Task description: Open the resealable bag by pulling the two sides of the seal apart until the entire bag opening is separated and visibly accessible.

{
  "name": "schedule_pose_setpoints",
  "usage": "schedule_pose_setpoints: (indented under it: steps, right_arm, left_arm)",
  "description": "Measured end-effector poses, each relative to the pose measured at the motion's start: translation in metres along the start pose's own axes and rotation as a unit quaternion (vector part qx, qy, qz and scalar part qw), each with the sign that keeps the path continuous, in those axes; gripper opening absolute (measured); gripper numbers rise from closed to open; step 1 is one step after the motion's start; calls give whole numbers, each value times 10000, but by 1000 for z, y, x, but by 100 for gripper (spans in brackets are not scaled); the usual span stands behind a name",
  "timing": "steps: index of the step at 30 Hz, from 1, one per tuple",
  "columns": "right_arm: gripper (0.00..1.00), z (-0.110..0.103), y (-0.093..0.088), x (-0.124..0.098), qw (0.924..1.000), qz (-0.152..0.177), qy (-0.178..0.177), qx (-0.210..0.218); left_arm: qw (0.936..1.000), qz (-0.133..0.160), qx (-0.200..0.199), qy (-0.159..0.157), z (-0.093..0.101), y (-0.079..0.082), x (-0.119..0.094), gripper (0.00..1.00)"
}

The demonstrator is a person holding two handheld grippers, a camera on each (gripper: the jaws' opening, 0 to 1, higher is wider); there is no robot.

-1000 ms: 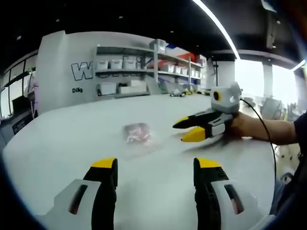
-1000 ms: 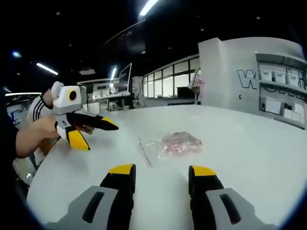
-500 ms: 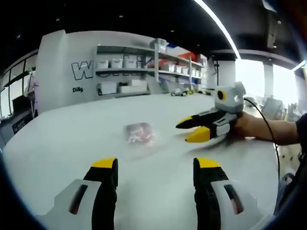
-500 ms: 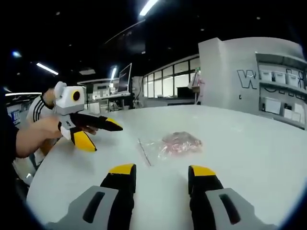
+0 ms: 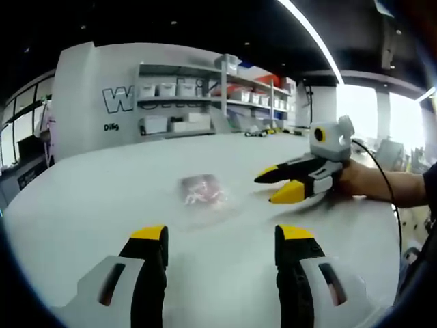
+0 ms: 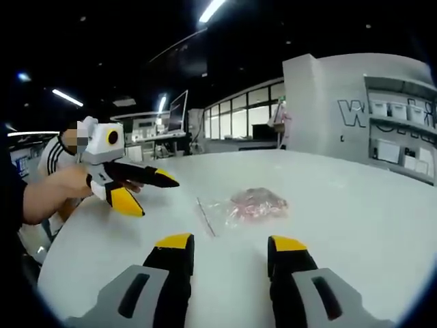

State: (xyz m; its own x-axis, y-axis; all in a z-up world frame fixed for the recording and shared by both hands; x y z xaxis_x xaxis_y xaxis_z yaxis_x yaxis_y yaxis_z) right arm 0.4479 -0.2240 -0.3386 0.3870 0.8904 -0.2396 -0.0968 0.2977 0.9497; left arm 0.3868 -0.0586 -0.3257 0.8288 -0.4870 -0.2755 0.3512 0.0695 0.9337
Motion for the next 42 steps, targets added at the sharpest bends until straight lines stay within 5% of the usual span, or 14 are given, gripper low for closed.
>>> schedule_pose_setpoints:
  steps: [42]
  right_arm:
    - [41,0,1,1,10000,27,10,27]
  left_arm:
    - [10000,-8,7,83,-15,8,21,60]
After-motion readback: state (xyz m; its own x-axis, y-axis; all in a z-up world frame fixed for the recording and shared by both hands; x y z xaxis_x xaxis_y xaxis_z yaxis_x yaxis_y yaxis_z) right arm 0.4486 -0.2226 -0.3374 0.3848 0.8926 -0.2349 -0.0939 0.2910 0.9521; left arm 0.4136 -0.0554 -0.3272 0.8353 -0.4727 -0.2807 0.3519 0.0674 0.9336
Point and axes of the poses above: the point that each gripper's makers call its tool centre point, and the gripper's own axes: x roughly forward along the fingers, z roughly to its right, y roughly out of its top, the point moved 5 cm from there along -x, roughly backward along the fingers, and after that the axes turned 13 degrees about -x, right-handed, at the moved point
